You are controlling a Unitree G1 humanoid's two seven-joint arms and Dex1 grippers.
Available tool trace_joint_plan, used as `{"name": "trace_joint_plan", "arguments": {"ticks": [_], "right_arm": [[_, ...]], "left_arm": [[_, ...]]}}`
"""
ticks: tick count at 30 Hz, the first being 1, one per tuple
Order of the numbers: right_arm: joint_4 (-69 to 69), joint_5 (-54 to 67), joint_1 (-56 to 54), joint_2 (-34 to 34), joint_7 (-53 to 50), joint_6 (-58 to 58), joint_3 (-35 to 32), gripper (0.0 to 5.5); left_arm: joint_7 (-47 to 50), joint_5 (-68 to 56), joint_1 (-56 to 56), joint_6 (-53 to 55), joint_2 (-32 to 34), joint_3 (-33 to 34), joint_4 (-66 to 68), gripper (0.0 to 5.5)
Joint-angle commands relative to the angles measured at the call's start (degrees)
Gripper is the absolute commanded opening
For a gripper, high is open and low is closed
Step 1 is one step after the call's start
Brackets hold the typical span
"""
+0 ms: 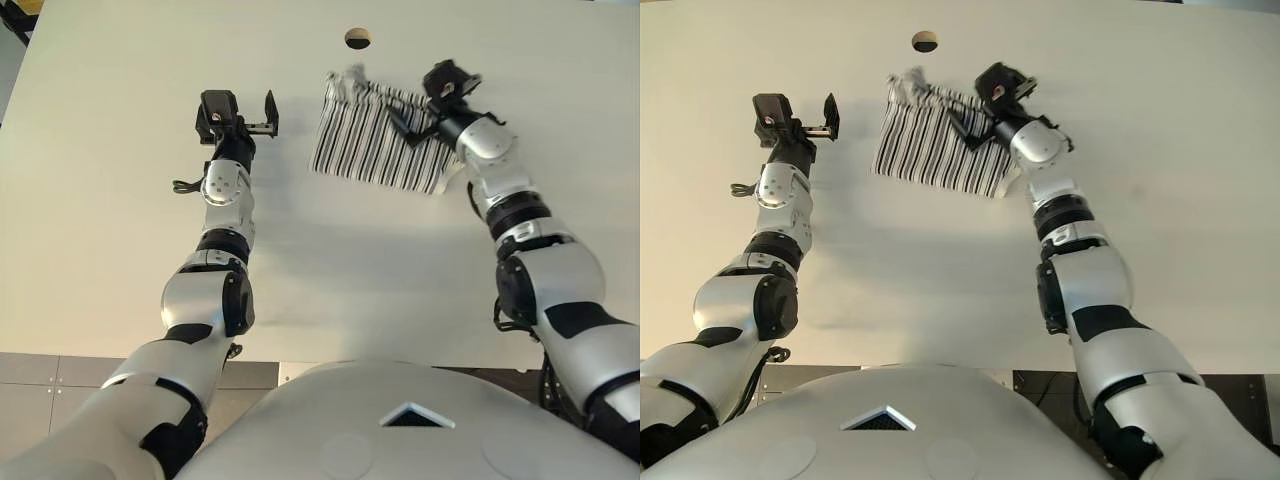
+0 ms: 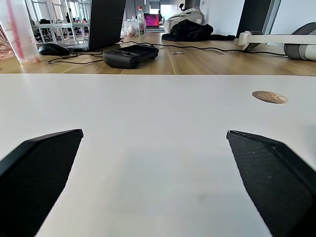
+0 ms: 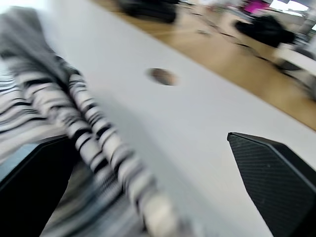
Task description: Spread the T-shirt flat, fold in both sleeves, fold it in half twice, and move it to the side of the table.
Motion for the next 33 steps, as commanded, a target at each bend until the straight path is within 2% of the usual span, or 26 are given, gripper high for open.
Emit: {"name": "trace_joint_plan", "arguments": {"ticks": [1,7,10,13,15,18,22,27,30,33], "right_arm": [[3.05,4.90,-2.19,-3.21,0.98,0.68,-6.27,5.50],[1.15,5.40,0.54,-2.34,1.08,-2.75,-7.53,5.50],[-11.77,7.05,6.69,0.13,6.06,-7.42,-5.72,5.50],[-24.52,4.51,13.49,2.97,8.77,-6.38,0.44,5.50],[-23.22,0.49,14.07,4.16,7.50,-5.18,4.18,5.50],[-10.07,-4.57,8.60,4.56,0.49,-1.72,6.04,5.50],[1.19,-2.86,3.44,4.40,-2.50,2.28,2.70,5.50],[6.87,3.74,1.73,2.25,-4.36,10.95,-5.70,5.50],[8.82,7.65,2.94,-3.19,-13.57,15.80,-12.09,5.50],[10.04,12.84,6.05,-11.40,-20.60,16.92,-20.14,5.50]], "left_arm": [[-0.84,0.00,-0.84,0.20,-0.37,0.17,0.55,5.48],[-0.89,0.08,-0.77,0.24,-0.30,0.13,0.73,5.48],[-0.68,0.25,-0.48,-0.23,-0.29,0.00,0.51,5.48],[-0.09,0.23,-0.12,-1.09,-0.22,0.14,0.09,5.48],[0.16,0.04,-0.08,-1.42,-0.19,0.37,-0.02,5.48],[0.36,0.15,-0.31,-1.51,-0.43,0.27,0.07,5.48],[0.55,0.47,-0.56,-1.68,-0.90,-0.15,0.00,5.48],[0.36,0.09,-0.71,-1.67,-1.02,0.18,0.06,5.48],[0.41,0.07,-0.50,-1.91,-0.93,0.20,-0.38,5.48],[1.02,0.18,0.61,-2.57,-0.30,0.35,-1.02,5.48]]}}
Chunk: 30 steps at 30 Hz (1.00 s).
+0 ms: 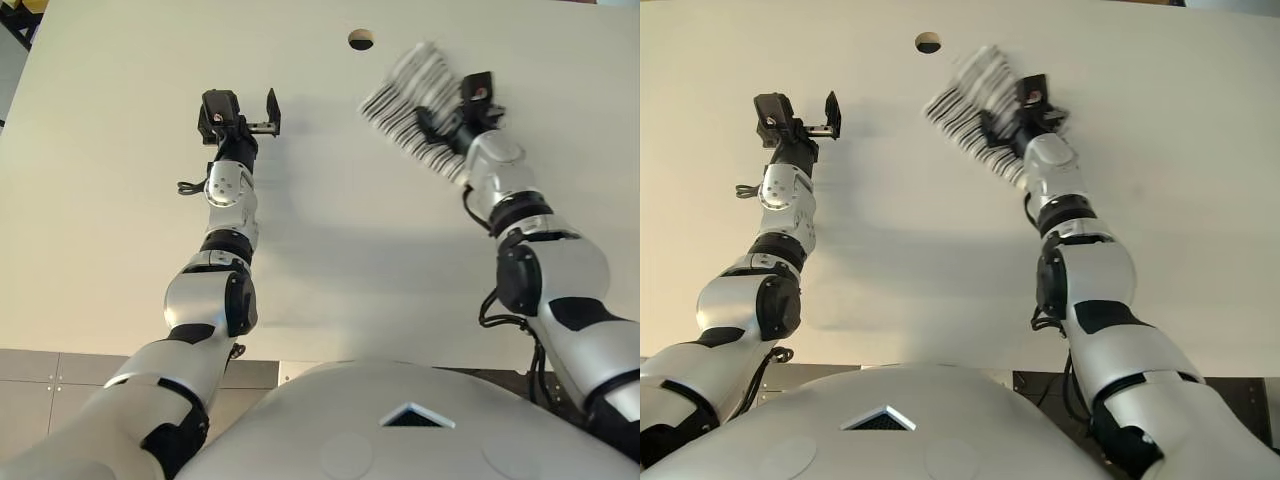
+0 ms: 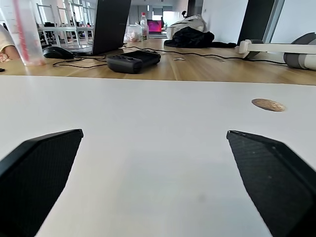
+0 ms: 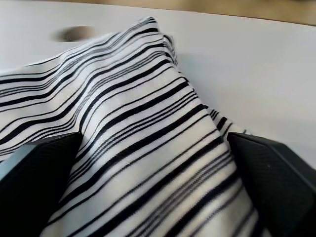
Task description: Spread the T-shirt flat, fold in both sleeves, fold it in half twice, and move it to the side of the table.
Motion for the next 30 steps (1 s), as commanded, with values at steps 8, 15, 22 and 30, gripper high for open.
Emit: {"name": "trace_joint_plan", "arguments": {"ticks": [8,15,22,30], "right_arm": [[4.75,0.58,17.96,-22.20,-15.38,-1.18,-9.63,5.50],[1.44,-1.97,15.26,-23.23,-22.92,-13.94,-9.08,5.50],[-20.76,-17.75,9.50,-9.00,-32.76,-34.97,5.98,5.50],[-11.72,-25.82,5.83,5.41,-37.38,-37.18,15.47,5.50]], "left_arm": [[4.66,2.76,3.17,-3.14,1.31,-0.71,-2.49,5.48],[9.22,4.26,4.19,-6.57,2.21,-0.61,-3.46,5.48],[18.17,11.78,1.29,-11.72,-1.71,-5.73,-6.11,5.48],[16.27,13.11,-3.08,-13.75,-9.10,-10.26,-4.31,5.48]]}}
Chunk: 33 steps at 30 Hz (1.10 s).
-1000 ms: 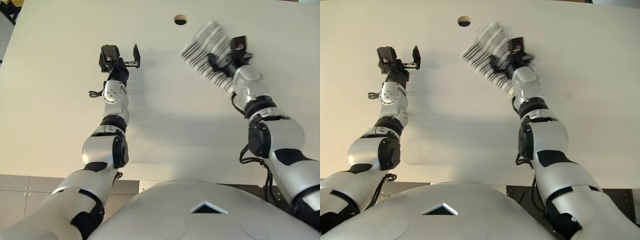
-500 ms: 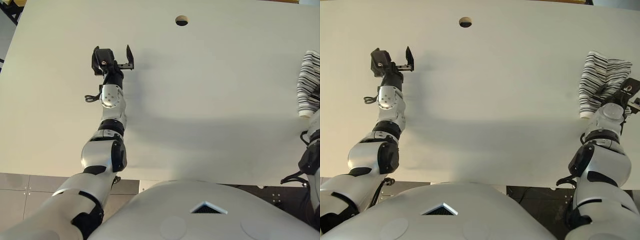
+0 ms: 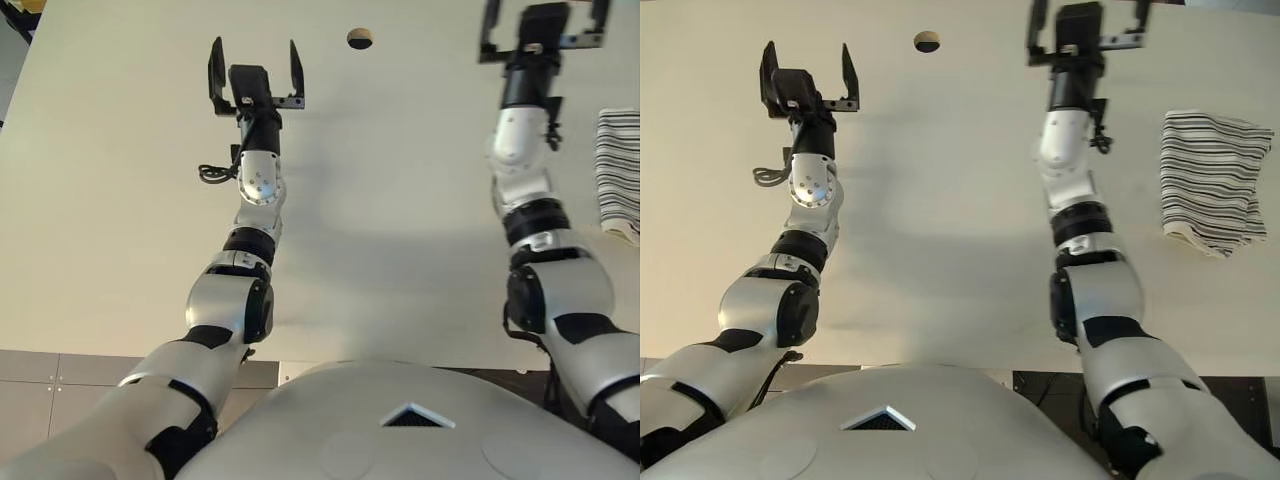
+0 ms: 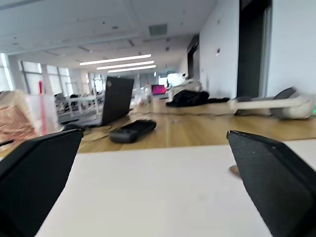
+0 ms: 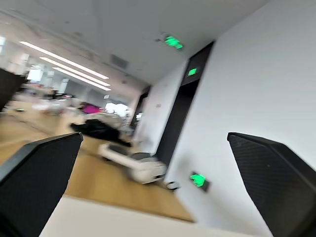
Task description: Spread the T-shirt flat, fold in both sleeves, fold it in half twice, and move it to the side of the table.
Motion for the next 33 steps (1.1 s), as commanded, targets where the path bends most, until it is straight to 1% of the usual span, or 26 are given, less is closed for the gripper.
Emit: {"name": "trace_joint_plan", "arguments": {"ticks": [1,5,8,10,14,24,26,27,28,30,33], "right_arm": [[3.82,-3.12,1.74,0.46,-5.34,-2.43,1.62,5.50],[5.53,-6.23,4.92,0.47,-12.01,-7.67,3.07,5.50],[5.85,-6.46,7.16,0.86,-11.44,-10.34,3.93,5.50],[5.04,-6.66,8.74,0.68,-10.75,-12.00,4.52,5.50],[-0.38,-8.74,12.35,0.05,-11.46,-15.62,5.83,5.50],[-6.05,-11.44,16.89,-0.89,-13.79,-17.13,5.73,5.50],[-8.12,-12.56,18.03,-1.17,-14.66,-17.42,5.84,5.02],[-9.28,-12.98,18.64,-1.28,-14.98,-17.52,5.82,4.94],[-10.58,-13.22,19.39,-1.33,-15.15,-17.76,5.77,4.73],[-12.89,-13.25,20.56,-1.36,-15.09,-18.35,5.51,4.42],[-15.71,-11.82,22.55,-1.38,-14.26,-18.35,4.38,4.42]], "left_arm": [[-1.10,1.48,-2.27,0.36,-2.77,-2.04,3.11,5.48],[-3.47,1.13,0.84,-2.04,-3.22,-2.66,4.63,5.48],[-5.27,-0.62,3.74,-6.19,-3.81,-2.19,2.09,5.48],[-4.80,0.39,5.40,-8.50,-4.06,-3.02,0.50,5.48],[-3.65,1.22,8.68,-12.57,-4.61,-3.72,-3.54,5.48],[0.06,4.66,12.31,-13.86,-4.72,-4.33,-8.24,5.48],[0.87,5.19,13.23,-14.27,-4.68,-4.25,-9.36,5.05],[1.26,5.39,13.74,-14.47,-4.66,-4.21,-10.10,4.96],[1.57,5.46,14.29,-14.60,-4.64,-4.11,-10.95,4.79],[1.82,5.20,14.97,-14.38,-4.64,-3.79,-12.22,4.75],[2.35,4.75,16.07,-13.42,-4.63,-3.10,-13.86,4.75]]}}
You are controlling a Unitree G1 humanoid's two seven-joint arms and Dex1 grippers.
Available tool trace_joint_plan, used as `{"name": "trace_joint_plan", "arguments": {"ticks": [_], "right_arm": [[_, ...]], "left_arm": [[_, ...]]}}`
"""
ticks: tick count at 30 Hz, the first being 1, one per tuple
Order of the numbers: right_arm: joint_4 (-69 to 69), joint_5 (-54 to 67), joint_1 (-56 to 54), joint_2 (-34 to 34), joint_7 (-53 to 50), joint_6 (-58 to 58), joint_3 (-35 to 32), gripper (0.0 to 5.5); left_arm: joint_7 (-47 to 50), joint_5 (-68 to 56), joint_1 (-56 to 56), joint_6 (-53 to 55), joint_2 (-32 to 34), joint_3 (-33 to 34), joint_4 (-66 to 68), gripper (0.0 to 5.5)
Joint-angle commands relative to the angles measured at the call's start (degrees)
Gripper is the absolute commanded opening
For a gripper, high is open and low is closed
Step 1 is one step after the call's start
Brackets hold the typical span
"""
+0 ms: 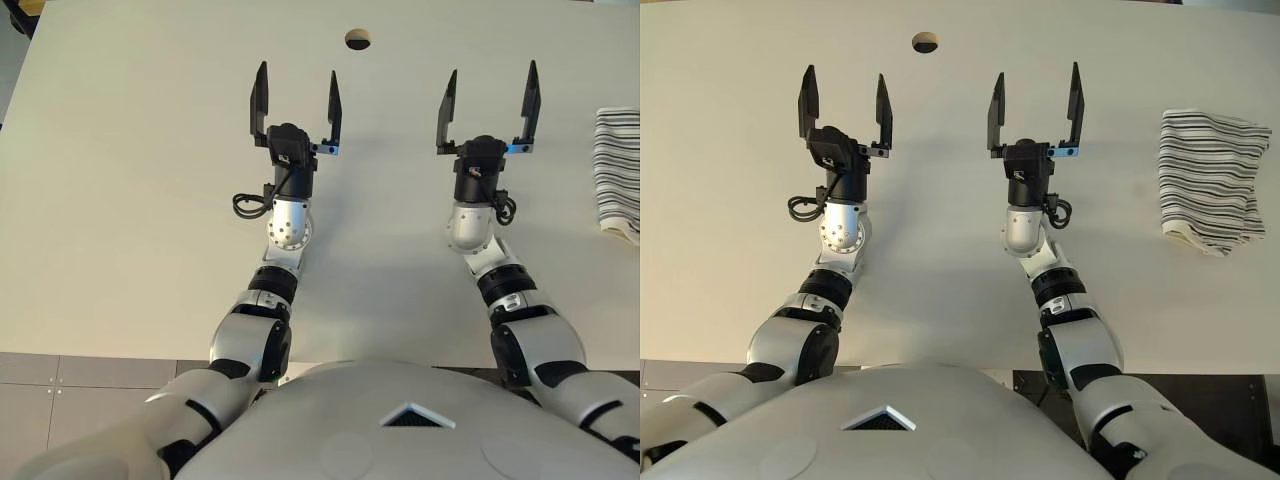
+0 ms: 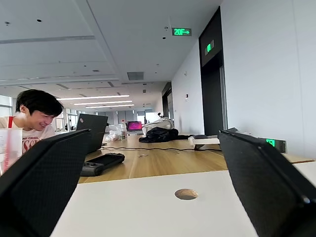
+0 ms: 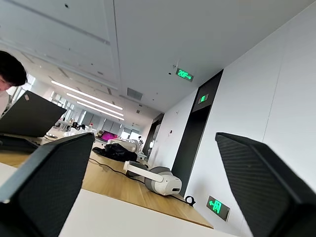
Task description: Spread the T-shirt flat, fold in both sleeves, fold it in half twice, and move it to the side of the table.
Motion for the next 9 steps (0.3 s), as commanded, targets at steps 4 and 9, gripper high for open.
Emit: {"name": "trace_joint_plan", "arguments": {"ticks": [4,9], "right_arm": [[-5.41,2.01,3.73,-0.03,2.08,-0.03,-1.95,4.42],[-4.49,2.18,3.15,0.55,3.54,0.39,-2.32,4.37]], "left_arm": [[1.33,0.39,2.62,1.01,-0.24,0.27,-3.80,4.75],[0.92,0.22,2.42,1.75,-0.11,0.02,-3.77,4.54]]}}
